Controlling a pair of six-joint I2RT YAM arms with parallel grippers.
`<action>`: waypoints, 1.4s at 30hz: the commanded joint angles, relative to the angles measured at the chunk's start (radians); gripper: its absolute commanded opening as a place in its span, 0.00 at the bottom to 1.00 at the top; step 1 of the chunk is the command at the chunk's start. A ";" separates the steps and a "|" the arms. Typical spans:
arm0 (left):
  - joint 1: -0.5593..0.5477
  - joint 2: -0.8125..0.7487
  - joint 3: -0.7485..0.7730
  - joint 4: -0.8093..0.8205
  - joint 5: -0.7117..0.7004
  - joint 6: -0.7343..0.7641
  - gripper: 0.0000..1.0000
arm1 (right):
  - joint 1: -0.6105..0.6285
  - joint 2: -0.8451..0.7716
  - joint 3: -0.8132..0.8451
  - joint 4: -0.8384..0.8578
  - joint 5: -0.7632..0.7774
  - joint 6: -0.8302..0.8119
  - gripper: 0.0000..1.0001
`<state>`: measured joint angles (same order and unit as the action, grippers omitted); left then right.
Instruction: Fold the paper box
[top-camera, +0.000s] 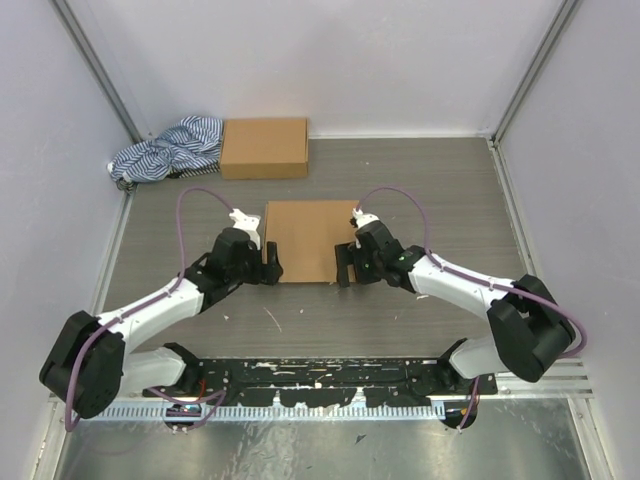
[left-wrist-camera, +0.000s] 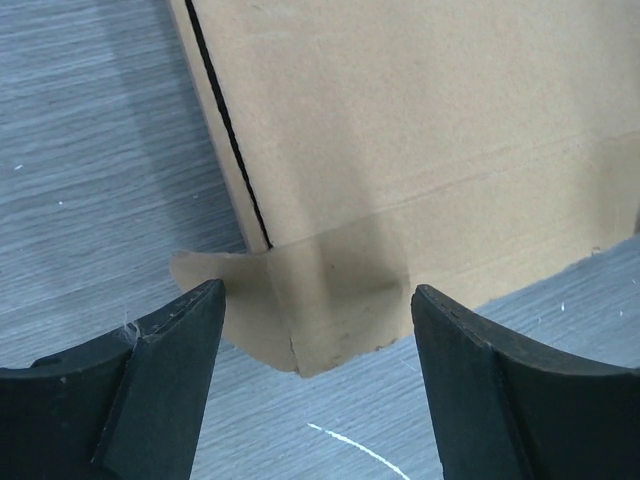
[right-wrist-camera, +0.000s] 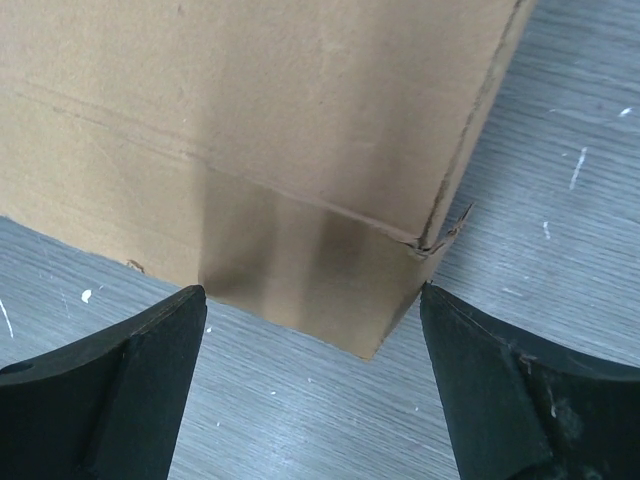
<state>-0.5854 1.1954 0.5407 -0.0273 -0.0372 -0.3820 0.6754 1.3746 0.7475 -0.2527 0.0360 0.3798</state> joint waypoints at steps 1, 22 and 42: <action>-0.004 -0.035 0.021 -0.054 0.067 0.001 0.81 | 0.017 0.010 0.032 0.044 -0.047 -0.004 0.93; -0.009 -0.001 0.128 -0.217 0.115 -0.030 0.77 | 0.045 -0.039 0.118 -0.084 -0.038 0.010 0.91; -0.010 0.020 0.226 -0.376 0.131 -0.033 0.75 | 0.056 -0.017 0.171 -0.221 -0.057 -0.010 0.90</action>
<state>-0.5907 1.2091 0.7223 -0.3656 0.0742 -0.4061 0.7208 1.3674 0.8520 -0.4511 0.0010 0.3756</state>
